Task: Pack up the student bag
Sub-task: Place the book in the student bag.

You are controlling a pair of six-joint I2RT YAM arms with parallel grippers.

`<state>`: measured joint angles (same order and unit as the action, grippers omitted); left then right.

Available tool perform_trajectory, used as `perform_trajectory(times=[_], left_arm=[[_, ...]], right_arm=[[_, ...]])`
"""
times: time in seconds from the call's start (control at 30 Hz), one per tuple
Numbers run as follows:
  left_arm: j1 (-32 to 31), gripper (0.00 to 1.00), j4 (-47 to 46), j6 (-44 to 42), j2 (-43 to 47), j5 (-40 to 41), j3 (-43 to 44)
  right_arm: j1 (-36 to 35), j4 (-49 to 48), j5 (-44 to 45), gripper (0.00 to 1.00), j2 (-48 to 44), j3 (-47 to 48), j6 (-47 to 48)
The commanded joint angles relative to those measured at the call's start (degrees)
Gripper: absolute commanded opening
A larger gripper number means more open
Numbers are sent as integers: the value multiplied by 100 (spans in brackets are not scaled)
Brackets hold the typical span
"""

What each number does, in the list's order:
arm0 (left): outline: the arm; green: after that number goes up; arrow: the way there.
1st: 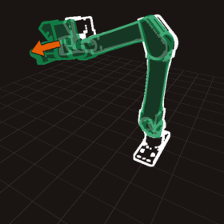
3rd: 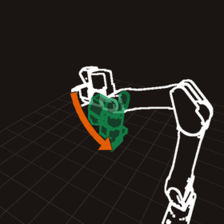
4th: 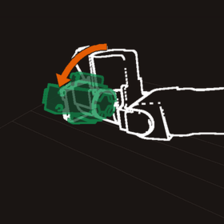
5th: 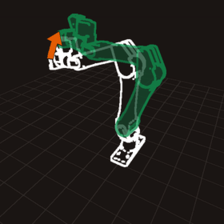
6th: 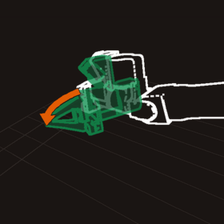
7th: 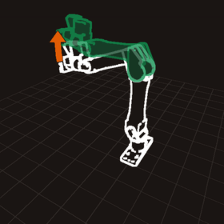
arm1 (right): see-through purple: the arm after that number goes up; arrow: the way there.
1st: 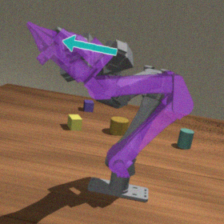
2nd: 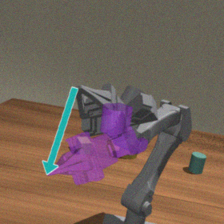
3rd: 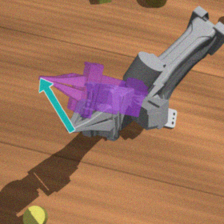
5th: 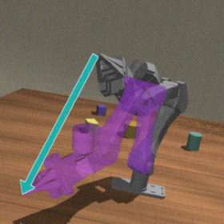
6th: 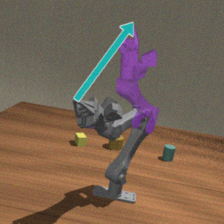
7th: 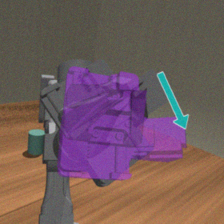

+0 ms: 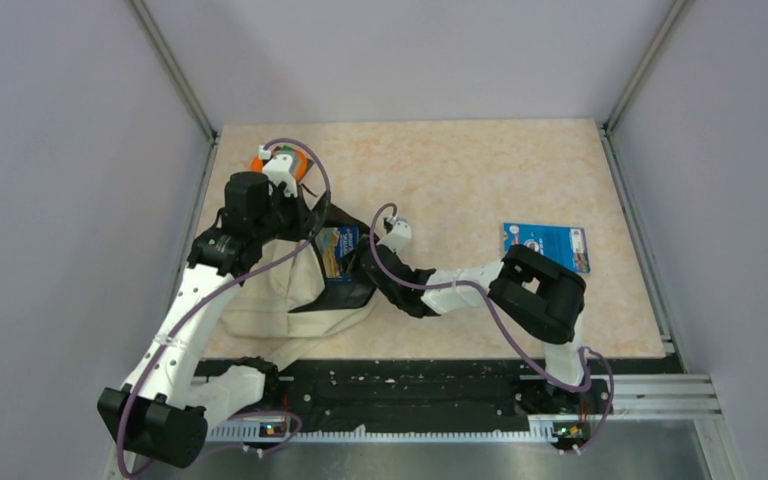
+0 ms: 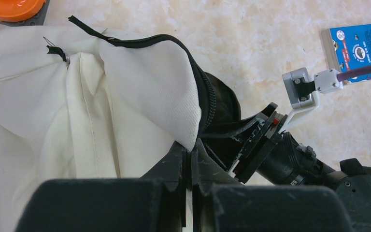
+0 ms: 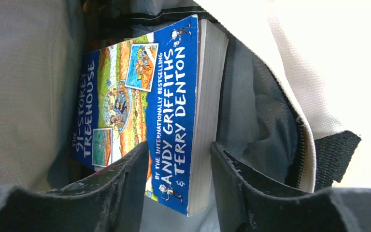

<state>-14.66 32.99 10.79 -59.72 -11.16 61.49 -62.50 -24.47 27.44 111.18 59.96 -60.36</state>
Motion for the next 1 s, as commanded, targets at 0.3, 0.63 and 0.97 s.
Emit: perform_trajectory(times=[0.3,0.63,0.97], left_arm=[[-2,0,-809,39,188,-1240,11],[-107,0,-1066,143,105,-1843,1],[-91,0,-716,57,8,-639,84]], right_arm=[[-68,-630,-918,26,407,744,569],[17,-910,-1357,22,942,1289,567],[56,-1050,-992,27,569,845,735]])
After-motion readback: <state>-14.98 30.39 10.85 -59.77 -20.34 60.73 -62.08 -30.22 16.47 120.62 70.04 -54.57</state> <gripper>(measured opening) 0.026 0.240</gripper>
